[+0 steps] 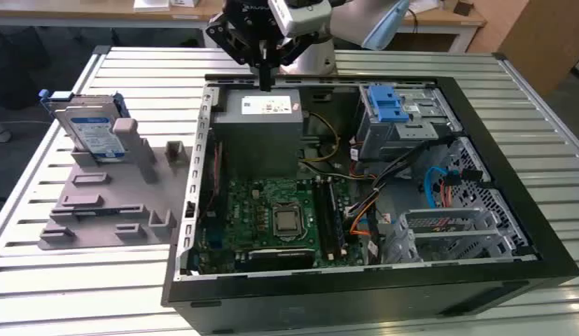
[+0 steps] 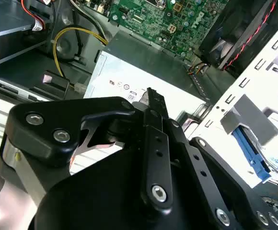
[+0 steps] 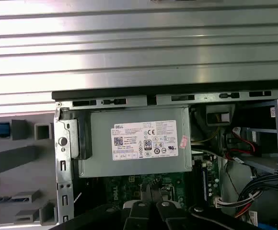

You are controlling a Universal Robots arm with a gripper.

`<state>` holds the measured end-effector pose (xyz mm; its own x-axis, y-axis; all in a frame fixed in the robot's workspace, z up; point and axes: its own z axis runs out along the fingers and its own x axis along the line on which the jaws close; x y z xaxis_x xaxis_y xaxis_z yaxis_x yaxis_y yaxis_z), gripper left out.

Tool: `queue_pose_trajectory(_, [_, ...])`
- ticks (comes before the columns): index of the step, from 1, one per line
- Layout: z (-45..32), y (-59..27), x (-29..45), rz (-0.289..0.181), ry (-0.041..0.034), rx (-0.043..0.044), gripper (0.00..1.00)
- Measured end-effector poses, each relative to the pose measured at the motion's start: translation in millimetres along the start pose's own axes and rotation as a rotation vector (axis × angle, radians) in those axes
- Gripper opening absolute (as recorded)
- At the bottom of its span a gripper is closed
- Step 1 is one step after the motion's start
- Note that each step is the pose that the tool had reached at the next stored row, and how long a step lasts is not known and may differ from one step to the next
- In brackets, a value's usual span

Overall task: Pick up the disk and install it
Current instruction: 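Reach for the disk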

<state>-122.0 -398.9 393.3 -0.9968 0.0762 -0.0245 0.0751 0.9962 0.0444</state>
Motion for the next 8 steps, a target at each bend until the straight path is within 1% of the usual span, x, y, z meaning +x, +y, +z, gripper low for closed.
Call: queue_pose_trajectory(8, [0.1,-0.1,2.2,0.000,0.0000,0.0005,0.11])
